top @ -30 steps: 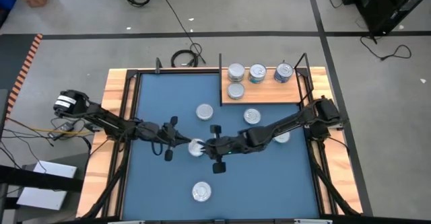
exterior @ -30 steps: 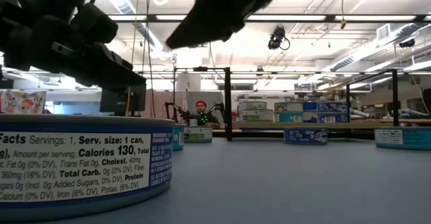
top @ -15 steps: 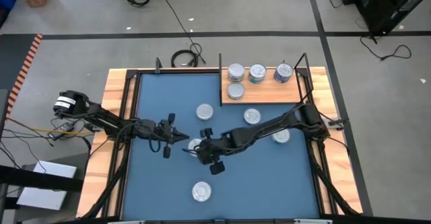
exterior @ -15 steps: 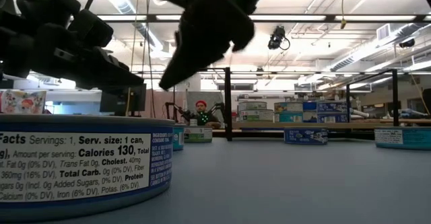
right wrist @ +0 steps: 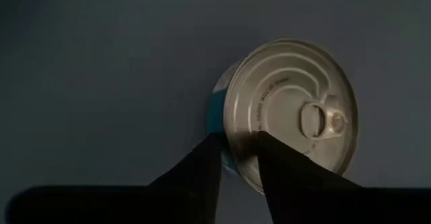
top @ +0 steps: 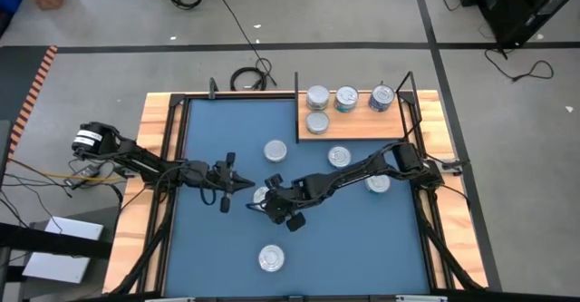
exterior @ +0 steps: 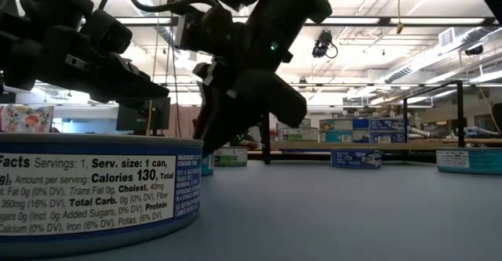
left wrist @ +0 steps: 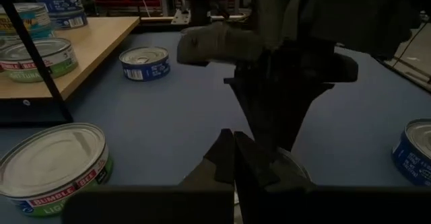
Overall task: Stack canned seafood by type on shelf
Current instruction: Put the yellow and blue tuna can on the shelf aligned with the other yellow and blue tuna can
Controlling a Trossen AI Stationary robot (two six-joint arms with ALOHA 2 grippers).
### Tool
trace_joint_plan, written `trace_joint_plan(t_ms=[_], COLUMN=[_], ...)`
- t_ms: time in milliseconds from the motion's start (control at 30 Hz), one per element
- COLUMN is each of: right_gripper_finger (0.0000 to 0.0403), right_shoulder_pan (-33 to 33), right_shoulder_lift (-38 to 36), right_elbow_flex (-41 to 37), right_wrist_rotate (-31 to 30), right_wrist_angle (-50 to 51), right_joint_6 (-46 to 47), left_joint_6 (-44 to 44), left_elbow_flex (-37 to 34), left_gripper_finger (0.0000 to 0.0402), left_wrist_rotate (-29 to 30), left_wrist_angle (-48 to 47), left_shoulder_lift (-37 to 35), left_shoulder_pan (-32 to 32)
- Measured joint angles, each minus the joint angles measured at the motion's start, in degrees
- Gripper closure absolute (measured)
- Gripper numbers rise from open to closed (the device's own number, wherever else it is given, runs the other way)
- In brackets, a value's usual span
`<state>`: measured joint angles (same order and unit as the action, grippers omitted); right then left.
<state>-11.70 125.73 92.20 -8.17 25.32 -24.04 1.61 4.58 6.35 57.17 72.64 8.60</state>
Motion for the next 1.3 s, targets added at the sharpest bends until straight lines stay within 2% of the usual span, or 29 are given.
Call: trace_joint_plan(t_ms=[333, 633, 867, 1167, 1300], right_gripper_finger=[0.0394, 0.0399, 0.0400, 0.0402, 0.0402], right_shoulder_pan=[0.1, 0.4, 1.7, 4.9, 6.1], right_shoulder_lift=[0.3, -1.9, -4.2, -5.2, -5.3], right_elbow_flex=[0.1, -0.2, -0.1, -0.1, -0.1], right_wrist_rotate=[-1.2, 0.4, 5.9, 21.9, 25.8], right_wrist_angle=[-0.9, -0.9, -1.0, -1.7, -1.7], right_joint_6=[-3.7, -1.9, 3.8, 19.5, 24.9], left_joint_6=[-0.1, -0.1, 0.0, 0.0, 0.1], left_elbow_flex=[0.0, 0.0, 0.0, 0.0, 0.0], left_gripper_finger=[0.0400, 0.0400, 0.0400, 0.0400, 0.0400], left_wrist_rotate=[0.5, 0.5, 0.7, 0.7, 0.7], left_wrist_angle=[-0.5, -0.4, -0.5, -0.5, -0.5], left_shoulder_lift=[0.0, 0.0, 0.0, 0.0, 0.0], left_shoulder_pan=[0.0, 0.0, 0.0, 0.0, 0.0])
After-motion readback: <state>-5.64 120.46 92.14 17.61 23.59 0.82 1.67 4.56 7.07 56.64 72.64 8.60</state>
